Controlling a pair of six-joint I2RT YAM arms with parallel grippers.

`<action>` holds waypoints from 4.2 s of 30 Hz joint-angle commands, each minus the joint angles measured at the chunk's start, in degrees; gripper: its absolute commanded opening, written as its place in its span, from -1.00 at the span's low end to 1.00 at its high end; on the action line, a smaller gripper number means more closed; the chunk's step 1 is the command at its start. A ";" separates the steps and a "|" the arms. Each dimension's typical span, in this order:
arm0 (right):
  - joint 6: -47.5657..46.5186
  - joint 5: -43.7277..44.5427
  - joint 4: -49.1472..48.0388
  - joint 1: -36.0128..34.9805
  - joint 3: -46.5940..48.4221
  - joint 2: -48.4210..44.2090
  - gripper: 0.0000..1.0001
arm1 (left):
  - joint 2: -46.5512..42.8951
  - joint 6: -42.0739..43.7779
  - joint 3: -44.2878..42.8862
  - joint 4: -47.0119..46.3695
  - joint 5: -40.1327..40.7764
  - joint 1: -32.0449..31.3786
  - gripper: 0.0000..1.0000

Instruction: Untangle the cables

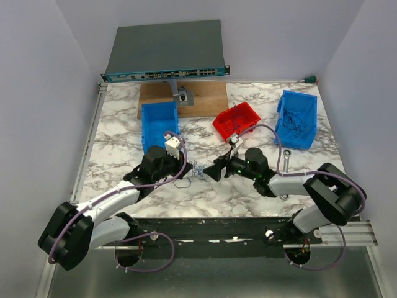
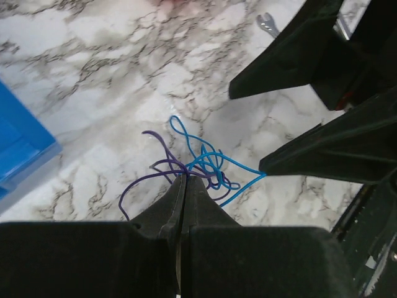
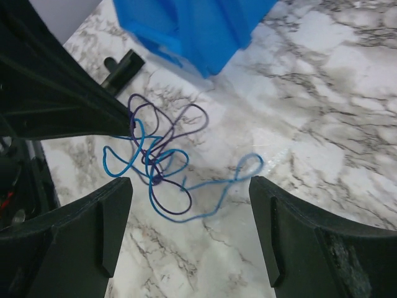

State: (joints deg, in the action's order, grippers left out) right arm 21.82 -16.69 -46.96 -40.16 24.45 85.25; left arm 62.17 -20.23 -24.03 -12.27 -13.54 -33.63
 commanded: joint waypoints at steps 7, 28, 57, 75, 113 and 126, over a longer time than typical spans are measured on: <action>-5.79 -8.42 -5.14 -3.91 1.73 3.51 0.50 | -2.48 2.56 1.30 -7.08 -11.65 -0.17 -1.00; -0.03 23.08 -6.48 -4.40 -5.12 -5.39 -0.99 | -15.52 1.61 7.75 -7.98 3.34 -0.08 -1.00; 10.45 -19.33 12.23 -3.34 8.88 0.70 0.63 | -8.73 12.79 4.45 -11.36 -16.10 -7.80 -1.00; 14.06 -24.69 41.67 -3.26 21.41 0.25 -0.99 | -12.69 15.96 5.08 -7.41 0.56 -12.31 -1.00; -14.31 -0.98 26.46 -6.95 6.91 -13.00 0.69 | -17.97 12.76 7.77 -9.26 3.62 -12.33 -1.00; -16.29 9.65 14.57 -10.40 6.44 -6.22 -0.04 | -18.36 12.42 8.13 -10.23 0.82 -12.31 -1.00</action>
State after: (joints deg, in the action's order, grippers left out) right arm 6.20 -8.29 -24.58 -50.19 31.46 78.67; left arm 44.14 -7.14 -15.94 -20.58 -10.46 -46.09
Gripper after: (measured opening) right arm 0.522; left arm 0.012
